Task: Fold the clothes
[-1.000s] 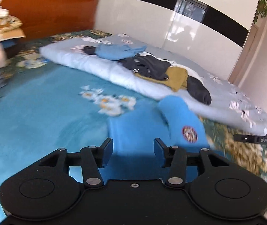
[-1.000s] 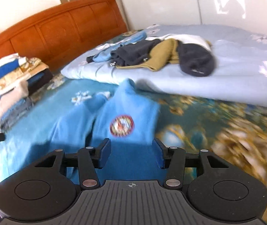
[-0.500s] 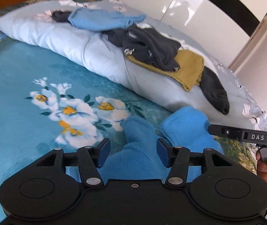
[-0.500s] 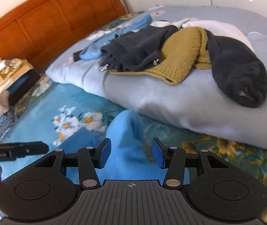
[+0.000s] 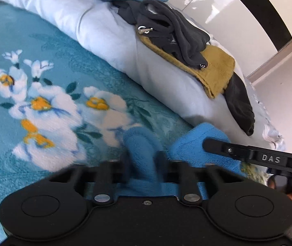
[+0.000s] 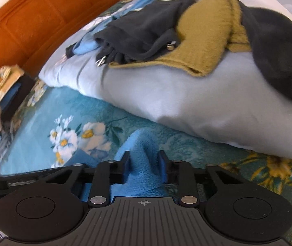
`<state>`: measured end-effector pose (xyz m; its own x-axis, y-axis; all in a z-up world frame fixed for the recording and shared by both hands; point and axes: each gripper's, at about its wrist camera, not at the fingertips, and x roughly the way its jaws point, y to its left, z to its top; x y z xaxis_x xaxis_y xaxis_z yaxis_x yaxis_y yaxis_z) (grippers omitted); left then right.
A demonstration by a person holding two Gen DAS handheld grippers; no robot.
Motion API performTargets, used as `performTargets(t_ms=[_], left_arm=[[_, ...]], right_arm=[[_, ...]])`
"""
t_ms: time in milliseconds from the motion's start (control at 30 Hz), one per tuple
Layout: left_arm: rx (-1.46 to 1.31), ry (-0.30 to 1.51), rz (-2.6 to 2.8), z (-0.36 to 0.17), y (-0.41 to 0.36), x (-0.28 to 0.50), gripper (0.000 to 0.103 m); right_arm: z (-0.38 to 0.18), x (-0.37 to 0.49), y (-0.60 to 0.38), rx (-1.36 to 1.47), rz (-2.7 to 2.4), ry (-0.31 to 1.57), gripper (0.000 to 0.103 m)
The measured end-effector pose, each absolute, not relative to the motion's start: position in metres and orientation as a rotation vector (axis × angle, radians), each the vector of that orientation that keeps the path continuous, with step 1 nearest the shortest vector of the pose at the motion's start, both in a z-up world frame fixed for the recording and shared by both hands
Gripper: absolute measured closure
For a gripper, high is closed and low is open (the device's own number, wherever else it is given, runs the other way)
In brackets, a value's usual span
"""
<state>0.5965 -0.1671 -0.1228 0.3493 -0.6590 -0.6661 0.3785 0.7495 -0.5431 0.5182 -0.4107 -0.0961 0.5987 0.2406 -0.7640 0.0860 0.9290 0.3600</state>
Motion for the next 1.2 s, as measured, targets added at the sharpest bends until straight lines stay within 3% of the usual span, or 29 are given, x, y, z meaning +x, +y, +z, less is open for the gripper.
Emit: performTargets(t_ms=[33,233,267,567,833,967,1200], left_arm=[[-0.314,0.990,-0.692,-0.120,-0.169,0.594,0.095],[-0.379,0.609,-0.818,-0.077,-0.138,0.565,0.096],[-0.364,0.615,-0.792,-0.079,-0.136,0.567,0.096],[-0.258,0.772,-0.614,-0.119,-0.150,0.583,0.092],[-0.367,0.858,-0.614,-0.126,-0.142,0.596,0.049],[-0.366,0.830,-0.574,-0.122,-0.142,0.593,0.049],[-0.117,0.690,-0.628,-0.078,-0.157,0.565,0.049]], right_arm=[[-0.091,0.516,-0.407,0.361,0.103,0.908,0.083],[-0.053,0.469,-0.407,0.322,0.254,0.547,0.086],[-0.052,0.463,-0.407,0.306,0.253,0.516,0.086],[-0.108,0.497,-0.410,0.316,0.059,0.772,0.085],[-0.110,0.503,-0.413,0.345,0.052,0.805,0.068],[-0.098,0.498,-0.412,0.297,0.017,0.787,0.064],[-0.074,0.470,-0.373,0.171,0.146,0.723,0.066]])
